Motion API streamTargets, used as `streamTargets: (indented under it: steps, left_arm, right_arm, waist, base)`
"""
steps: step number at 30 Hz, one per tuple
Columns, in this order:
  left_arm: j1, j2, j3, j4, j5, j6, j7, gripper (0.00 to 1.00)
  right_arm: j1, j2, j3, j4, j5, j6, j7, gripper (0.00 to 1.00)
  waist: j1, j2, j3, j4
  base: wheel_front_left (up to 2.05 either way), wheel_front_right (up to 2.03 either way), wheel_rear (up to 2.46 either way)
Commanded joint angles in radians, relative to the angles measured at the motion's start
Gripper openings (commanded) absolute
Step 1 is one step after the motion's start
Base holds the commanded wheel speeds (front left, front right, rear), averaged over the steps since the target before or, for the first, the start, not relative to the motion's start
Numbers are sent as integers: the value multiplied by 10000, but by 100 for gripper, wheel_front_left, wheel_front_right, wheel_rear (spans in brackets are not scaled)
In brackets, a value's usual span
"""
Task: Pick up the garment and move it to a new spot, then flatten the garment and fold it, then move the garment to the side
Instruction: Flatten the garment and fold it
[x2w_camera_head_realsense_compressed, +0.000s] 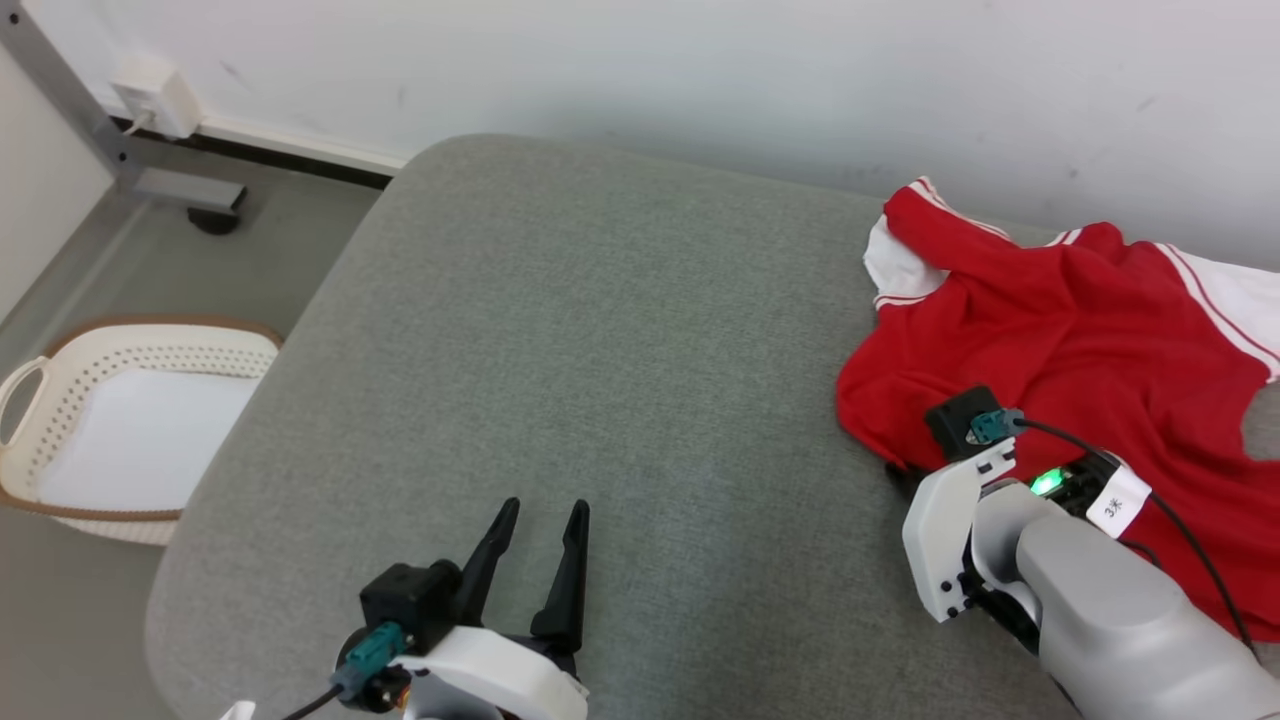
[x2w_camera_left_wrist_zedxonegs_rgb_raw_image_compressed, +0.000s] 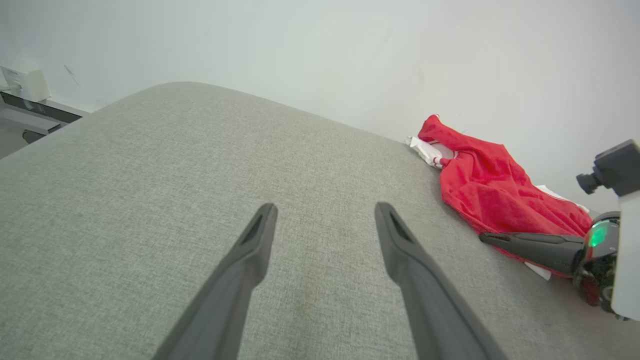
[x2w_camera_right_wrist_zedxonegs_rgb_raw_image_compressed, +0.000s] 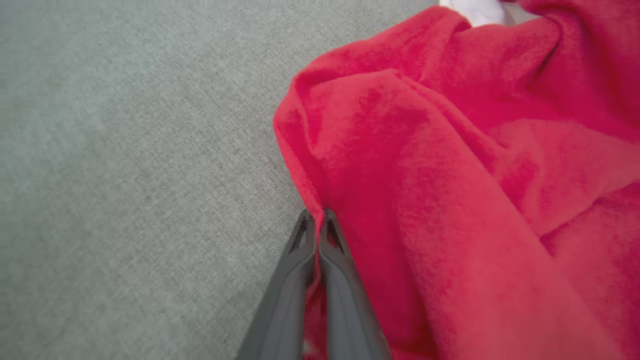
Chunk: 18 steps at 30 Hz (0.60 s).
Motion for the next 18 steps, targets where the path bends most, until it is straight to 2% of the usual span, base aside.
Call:
streamTargets:
  steps: [1,5,10,11,16,18]
  left_arm:
    - [177,92,56,36,78,-18,-12,100]
    - [210,161,114,41,96,-5,-11,100]
    - [384,332,195,-19,97,35,-7,100]
    - [384,332,195,-19,97,35,-7,100]
    - [450,516,326,-138,36,137,17,100]
    - [490,650,399,-252,20,216,50,100]
  right_arm:
    - [373,53,41,28,156,-30,-237,0]
    - [447,163,46,-780,595,-28,-789,0]
    - [962,-211,505,-2794,1482,-28,-1016,0]
    - [962,-211,505,-2794,1482,-28,-1016,0]
    - [1516,-1218,1065,-5234,2535,-28,-726,0]
    - [1852,-1989,1268,-6583,3158,-28,-415,0]
  waist:
    - [0,0,-150,-182]
    - [0,0,-379,-500]
    - [0,0,-645,-1111]
    - [0,0,-645,-1111]
    - [0,0,-799,-1857]
    - [0,0,-821,-2309]
  base:
    - [0,0,0]
    - [0,0,0]
    - [0,0,0]
    - [0,0,0]
    - [0,0,0]
    - [0,0,0]
